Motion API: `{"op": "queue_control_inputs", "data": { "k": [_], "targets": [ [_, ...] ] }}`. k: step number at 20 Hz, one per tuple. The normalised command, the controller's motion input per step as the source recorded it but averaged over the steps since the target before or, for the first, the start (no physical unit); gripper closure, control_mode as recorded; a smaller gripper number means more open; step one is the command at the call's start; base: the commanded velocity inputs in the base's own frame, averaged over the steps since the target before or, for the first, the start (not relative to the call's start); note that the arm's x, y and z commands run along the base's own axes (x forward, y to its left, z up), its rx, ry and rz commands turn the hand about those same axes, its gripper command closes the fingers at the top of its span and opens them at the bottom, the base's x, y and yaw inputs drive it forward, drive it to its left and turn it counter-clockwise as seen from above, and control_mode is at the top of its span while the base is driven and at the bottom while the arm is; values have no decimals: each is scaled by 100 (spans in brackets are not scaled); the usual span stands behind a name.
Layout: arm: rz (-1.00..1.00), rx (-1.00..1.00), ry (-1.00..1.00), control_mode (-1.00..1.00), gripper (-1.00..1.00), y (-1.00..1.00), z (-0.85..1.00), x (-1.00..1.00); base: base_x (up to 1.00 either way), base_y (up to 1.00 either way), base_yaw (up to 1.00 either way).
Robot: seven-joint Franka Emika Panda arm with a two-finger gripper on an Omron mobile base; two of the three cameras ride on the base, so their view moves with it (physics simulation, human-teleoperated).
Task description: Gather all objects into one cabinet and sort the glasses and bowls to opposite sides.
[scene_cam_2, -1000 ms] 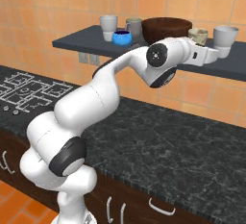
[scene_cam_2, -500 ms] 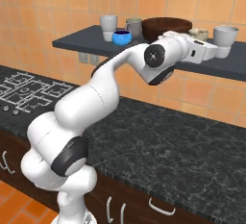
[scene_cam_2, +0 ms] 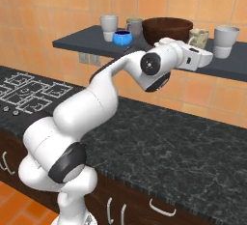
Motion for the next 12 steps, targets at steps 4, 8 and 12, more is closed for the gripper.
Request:
{"op": "queue_control_inputs", "data": {
  "k": [4, 8, 12],
  "targets": [
    [0, 0, 0, -100, -100, 0, -15, 20, 0, 0, 0],
    [0, 0, 0, -100, -100, 0, -2, 40, 0, 0, 0],
    [0, 0, 0, -100, -100, -5, 0, 44, 0, 0, 0]
  ]
}}
